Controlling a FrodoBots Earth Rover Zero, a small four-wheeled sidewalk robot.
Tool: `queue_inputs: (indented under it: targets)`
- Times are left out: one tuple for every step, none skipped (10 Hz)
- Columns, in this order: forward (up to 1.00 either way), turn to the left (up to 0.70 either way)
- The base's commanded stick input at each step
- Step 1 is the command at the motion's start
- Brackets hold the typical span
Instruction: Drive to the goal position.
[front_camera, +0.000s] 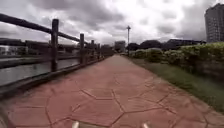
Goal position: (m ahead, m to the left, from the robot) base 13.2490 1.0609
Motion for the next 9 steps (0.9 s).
queue_inputs:
  targets:
    - [0.70, 0.00]
    - [0.70, 0.00]
    - [0.70, 0.00]
    - [0.70, 0.00]
    - [0.70, 0.00]
    - [0.70, 0.00]
    - [0.70, 0.00]
    - [0.70, 0.00]
    - [0.70, 0.00]
